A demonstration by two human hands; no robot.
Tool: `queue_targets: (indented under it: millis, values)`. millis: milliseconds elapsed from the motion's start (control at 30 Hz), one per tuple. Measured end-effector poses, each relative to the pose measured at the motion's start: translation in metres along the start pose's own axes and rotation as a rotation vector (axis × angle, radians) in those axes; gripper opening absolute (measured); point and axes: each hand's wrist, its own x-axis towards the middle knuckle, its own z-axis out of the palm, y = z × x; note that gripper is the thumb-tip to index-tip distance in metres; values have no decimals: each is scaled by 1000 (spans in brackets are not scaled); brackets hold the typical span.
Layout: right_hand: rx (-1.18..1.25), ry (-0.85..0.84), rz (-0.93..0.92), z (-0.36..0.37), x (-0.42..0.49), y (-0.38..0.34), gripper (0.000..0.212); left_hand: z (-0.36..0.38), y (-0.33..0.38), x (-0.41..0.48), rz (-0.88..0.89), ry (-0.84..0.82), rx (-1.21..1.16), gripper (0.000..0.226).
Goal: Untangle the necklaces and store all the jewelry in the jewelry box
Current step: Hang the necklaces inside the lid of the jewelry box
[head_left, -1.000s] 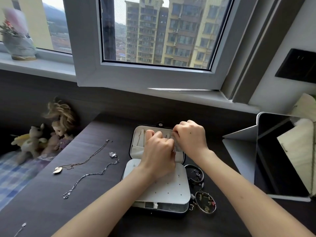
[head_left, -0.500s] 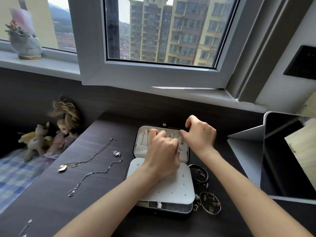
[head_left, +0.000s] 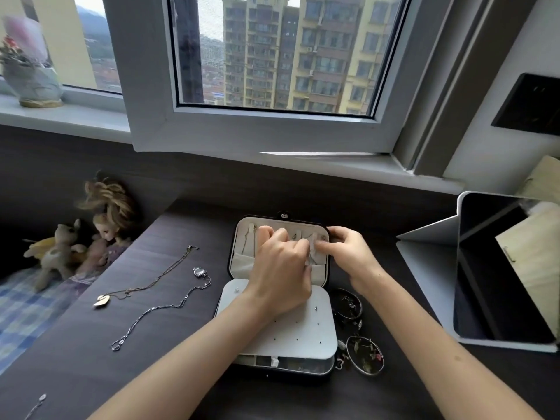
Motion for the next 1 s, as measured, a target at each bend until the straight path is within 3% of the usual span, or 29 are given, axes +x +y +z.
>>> queue_targets:
  millis: [167,300,500,633,800,1000]
  values:
    - [26,1,-47,2,-5,1,55,-5,1,2,-17,-27,5,46]
    - [26,-18,-66,2,-9,0,67,-9,1,3,-19,-63,32,48]
    - [151,-2,-62,3,-15,1,54,-16,2,2,-1,-91,29,38]
    - [181,37,-107,3,-18,4,45,-16,0,-3,83,-170,106,48]
    - [226,24,-125,-2,-20,7,39,-18,0,-12,149,-212,135,45]
    - [136,10,-138,-1,-20,6,57,-24,-3,-12,155,-155,73,20]
